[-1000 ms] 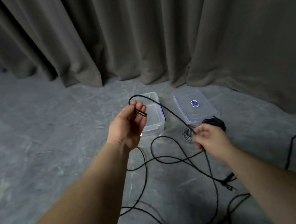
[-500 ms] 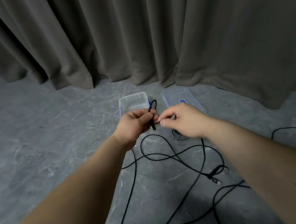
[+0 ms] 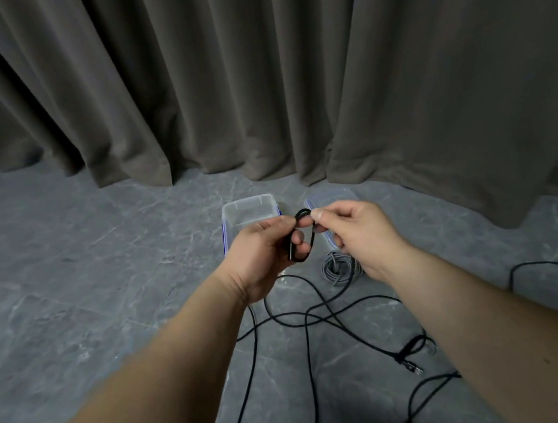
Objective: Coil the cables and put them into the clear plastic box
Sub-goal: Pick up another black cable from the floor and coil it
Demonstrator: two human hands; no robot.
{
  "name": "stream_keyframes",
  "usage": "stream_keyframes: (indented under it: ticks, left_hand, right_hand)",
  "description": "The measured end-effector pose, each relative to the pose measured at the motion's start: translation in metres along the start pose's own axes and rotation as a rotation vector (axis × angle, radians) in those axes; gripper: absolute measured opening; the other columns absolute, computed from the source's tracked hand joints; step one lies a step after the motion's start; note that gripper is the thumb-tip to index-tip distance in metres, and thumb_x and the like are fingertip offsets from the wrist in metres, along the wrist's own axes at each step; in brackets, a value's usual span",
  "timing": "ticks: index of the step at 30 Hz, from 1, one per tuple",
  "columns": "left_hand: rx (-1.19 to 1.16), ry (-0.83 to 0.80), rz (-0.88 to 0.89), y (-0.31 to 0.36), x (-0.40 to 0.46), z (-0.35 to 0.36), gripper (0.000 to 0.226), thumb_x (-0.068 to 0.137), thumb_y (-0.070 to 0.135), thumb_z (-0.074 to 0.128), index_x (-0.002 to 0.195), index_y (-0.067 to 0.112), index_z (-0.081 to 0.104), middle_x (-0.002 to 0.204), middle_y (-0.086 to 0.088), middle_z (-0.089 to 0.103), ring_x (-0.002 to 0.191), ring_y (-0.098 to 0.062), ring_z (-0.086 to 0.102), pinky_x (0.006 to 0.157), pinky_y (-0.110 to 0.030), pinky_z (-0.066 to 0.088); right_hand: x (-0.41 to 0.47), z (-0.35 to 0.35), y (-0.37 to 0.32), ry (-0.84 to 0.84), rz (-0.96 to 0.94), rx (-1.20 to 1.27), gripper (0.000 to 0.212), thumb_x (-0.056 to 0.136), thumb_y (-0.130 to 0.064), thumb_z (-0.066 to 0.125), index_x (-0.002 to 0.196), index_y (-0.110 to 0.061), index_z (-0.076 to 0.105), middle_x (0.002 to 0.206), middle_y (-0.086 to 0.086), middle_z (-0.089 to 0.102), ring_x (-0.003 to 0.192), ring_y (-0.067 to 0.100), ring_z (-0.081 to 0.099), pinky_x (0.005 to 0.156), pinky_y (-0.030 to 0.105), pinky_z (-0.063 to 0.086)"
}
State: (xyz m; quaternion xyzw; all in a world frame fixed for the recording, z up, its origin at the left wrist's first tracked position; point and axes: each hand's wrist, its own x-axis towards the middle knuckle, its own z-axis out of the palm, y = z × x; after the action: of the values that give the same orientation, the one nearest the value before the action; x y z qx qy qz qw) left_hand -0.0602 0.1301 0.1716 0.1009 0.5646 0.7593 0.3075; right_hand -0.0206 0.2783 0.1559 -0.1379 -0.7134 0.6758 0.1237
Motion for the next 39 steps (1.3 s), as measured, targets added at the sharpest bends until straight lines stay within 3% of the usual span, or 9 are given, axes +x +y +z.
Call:
stream_keyframes:
  ticks: [4,6,8,13,19,23,28,32,39]
  left_hand:
    - [-0.097,0.012,-0.025,0.004,0.0,0.005,0.03,0.103,0.02,0.038,0.09,0.007,0.061,0.054,0.006,0.041,0.046,-0.005,0.039,0.062,-0.021,0.041]
    - [-0.136,-0.01,-0.048,0.006,0.0,0.005,0.031,0.103,0.025,0.036,0.086,0.012,0.058,0.053,0.01,0.037,0.042,-0.003,0.034,0.055,-0.018,0.04]
    - [-0.186,-0.034,-0.063,0.008,0.001,0.005,0.031,0.103,0.027,0.036,0.084,0.014,0.056,0.052,0.011,0.035,0.04,-0.002,0.032,0.052,-0.017,0.04]
    - [-0.195,-0.082,-0.046,0.009,-0.001,0.011,0.027,0.1,0.022,0.04,0.09,0.011,0.062,0.058,0.007,0.04,0.047,-0.004,0.039,0.061,-0.021,0.044]
    - [-0.21,-0.073,0.005,0.008,0.0,0.015,0.023,0.101,0.013,0.039,0.092,0.008,0.06,0.06,0.003,0.051,0.053,-0.007,0.055,0.06,-0.023,0.05]
    - [-0.141,-0.036,-0.012,0.006,0.002,0.015,0.028,0.103,0.018,0.033,0.09,0.011,0.057,0.051,0.008,0.031,0.043,-0.006,0.03,0.061,-0.024,0.04]
    - [0.001,0.031,-0.008,0.008,0.001,0.019,0.03,0.104,0.022,0.034,0.084,0.014,0.055,0.048,0.009,0.027,0.04,-0.007,0.024,0.054,-0.022,0.035]
    - [0.114,0.026,0.029,0.008,-0.001,0.021,0.027,0.104,0.019,0.036,0.089,0.01,0.058,0.049,0.008,0.028,0.042,-0.007,0.024,0.055,-0.023,0.033]
    - [-0.039,-0.024,0.109,0.008,0.004,0.023,0.023,0.102,0.008,0.035,0.085,0.008,0.051,0.061,-0.001,0.043,0.054,-0.011,0.04,0.061,-0.024,0.034]
  right_hand:
    - [-0.001,0.006,-0.003,0.045,-0.042,0.013,0.011,0.091,-0.024,0.063,0.081,-0.021,0.066,0.055,-0.019,0.059,0.048,-0.005,0.049,0.055,0.014,0.035]
    - [-0.003,0.009,-0.005,0.028,-0.033,0.049,0.007,0.093,-0.026,0.059,0.09,-0.024,0.065,0.072,-0.013,0.064,0.048,-0.005,0.049,0.052,0.013,0.037]
    - [-0.004,0.009,-0.005,0.018,-0.026,0.086,0.012,0.094,-0.027,0.057,0.087,-0.02,0.065,0.073,0.0,0.062,0.043,-0.003,0.045,0.047,0.013,0.035]
    - [-0.002,0.007,-0.007,0.09,0.063,0.162,0.024,0.092,-0.033,0.061,0.079,-0.014,0.067,0.054,0.0,0.05,0.038,0.005,0.034,0.042,0.021,0.027]
    - [-0.004,0.006,-0.007,0.01,0.154,0.319,0.019,0.096,-0.019,0.054,0.085,-0.009,0.065,0.056,-0.001,0.061,0.04,0.007,0.034,0.038,0.018,0.027]
    - [-0.006,0.004,-0.003,0.063,0.096,0.294,0.02,0.097,-0.017,0.053,0.081,-0.009,0.061,0.054,0.001,0.054,0.039,0.008,0.032,0.038,0.018,0.025]
    - [-0.007,0.005,0.0,0.102,0.035,0.255,0.024,0.096,-0.017,0.053,0.074,-0.012,0.059,0.059,0.007,0.056,0.043,0.01,0.029,0.041,0.022,0.022]
    - [-0.004,-0.002,-0.002,0.128,0.008,0.232,0.018,0.095,-0.019,0.057,0.077,-0.017,0.06,0.056,0.0,0.062,0.042,0.01,0.033,0.041,0.02,0.028]
    - [0.0,0.001,-0.003,0.186,-0.033,0.189,0.015,0.093,-0.019,0.06,0.079,-0.019,0.064,0.074,0.005,0.063,0.049,0.01,0.05,0.048,0.023,0.04]
